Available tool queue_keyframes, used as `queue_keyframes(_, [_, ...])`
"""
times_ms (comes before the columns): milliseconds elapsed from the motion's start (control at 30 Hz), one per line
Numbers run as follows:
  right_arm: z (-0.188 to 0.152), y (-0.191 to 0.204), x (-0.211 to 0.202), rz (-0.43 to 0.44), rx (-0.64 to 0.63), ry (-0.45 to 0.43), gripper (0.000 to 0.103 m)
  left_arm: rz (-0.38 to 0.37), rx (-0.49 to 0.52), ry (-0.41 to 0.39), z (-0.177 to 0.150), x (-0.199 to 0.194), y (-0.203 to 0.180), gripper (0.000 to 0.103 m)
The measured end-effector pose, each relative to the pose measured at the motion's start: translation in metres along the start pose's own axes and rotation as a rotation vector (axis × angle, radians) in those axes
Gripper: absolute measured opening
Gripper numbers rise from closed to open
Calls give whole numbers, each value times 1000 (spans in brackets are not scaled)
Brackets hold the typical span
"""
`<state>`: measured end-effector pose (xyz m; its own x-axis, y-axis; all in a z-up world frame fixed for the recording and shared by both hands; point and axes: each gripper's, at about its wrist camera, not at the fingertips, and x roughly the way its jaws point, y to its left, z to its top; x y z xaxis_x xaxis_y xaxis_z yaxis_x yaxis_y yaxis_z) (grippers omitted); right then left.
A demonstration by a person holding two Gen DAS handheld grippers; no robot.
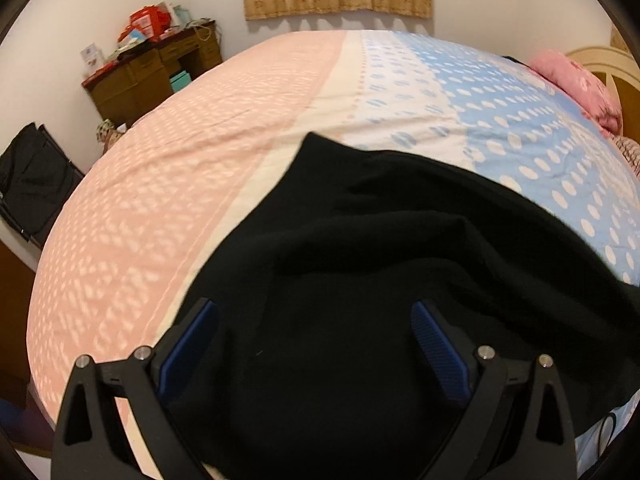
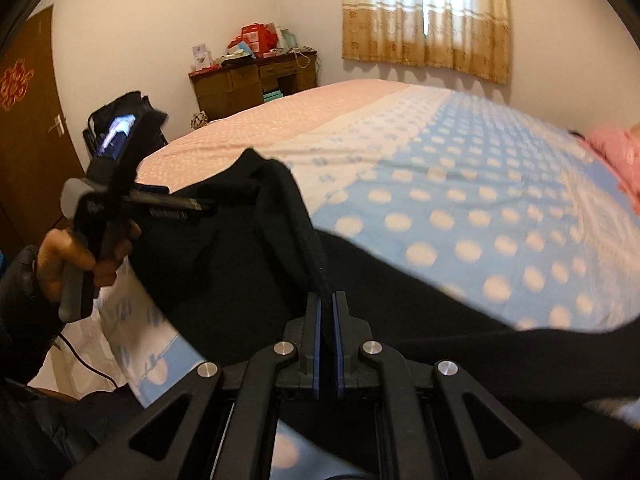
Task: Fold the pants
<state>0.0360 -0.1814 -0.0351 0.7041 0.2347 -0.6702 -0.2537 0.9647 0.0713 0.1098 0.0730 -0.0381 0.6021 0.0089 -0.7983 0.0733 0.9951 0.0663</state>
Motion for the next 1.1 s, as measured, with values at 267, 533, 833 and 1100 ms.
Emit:
queue_keyframes(267, [-45,20,28,-54,-31,63,5,29,-12,-32,-14,-17,14,99])
queue_keyframes(533, [-59,19,29,-68,31,83,12,57,-42,-65,-22,-27,32,99])
queue_keyframes(833, [-21,28,-16,94,54,-2,53,90,-71,-101,-26,-32,58,99])
queue_keyframes(1100, [97,10,82,205,195,6,54,102,-70,-114,-25,-38,65,99])
